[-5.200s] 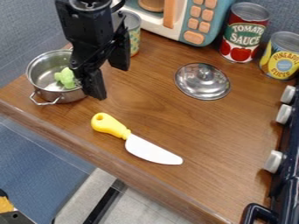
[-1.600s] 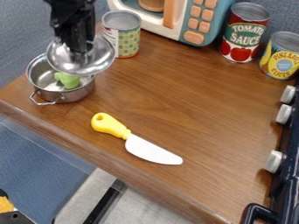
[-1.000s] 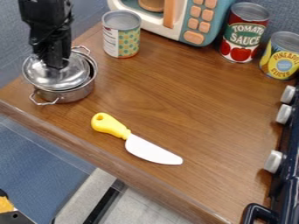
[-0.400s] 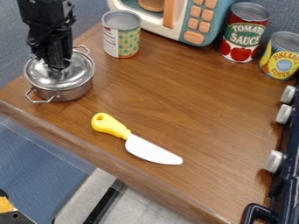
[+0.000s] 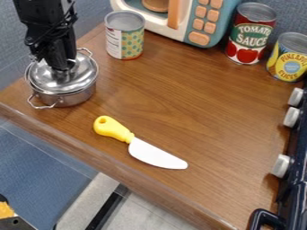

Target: Put the pot cover on the pot

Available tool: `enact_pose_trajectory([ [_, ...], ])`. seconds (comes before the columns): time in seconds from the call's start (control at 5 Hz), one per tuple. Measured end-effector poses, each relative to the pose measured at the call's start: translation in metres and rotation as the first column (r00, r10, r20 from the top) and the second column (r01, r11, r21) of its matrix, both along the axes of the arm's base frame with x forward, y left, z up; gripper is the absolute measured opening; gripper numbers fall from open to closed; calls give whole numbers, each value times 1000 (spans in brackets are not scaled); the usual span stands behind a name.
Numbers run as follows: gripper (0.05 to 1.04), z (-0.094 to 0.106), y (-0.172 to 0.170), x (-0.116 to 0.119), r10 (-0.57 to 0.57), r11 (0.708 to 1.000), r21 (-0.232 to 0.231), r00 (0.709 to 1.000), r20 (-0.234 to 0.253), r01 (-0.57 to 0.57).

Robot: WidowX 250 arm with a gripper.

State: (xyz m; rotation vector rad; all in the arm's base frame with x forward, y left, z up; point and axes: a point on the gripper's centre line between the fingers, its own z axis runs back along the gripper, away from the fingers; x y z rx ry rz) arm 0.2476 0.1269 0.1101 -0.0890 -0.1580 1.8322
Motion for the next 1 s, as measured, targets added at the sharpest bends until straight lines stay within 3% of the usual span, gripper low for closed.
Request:
enact_pose_trajectory([
  [0.4,930,-1,0,-1,29,1000,-11,1000,-13,-29],
  [0.6,1012,-3,3,-1,40,999,4,999,-26,-40],
  [1.0,1001,-5,6,-1,53,998,17,998,-42,-52],
])
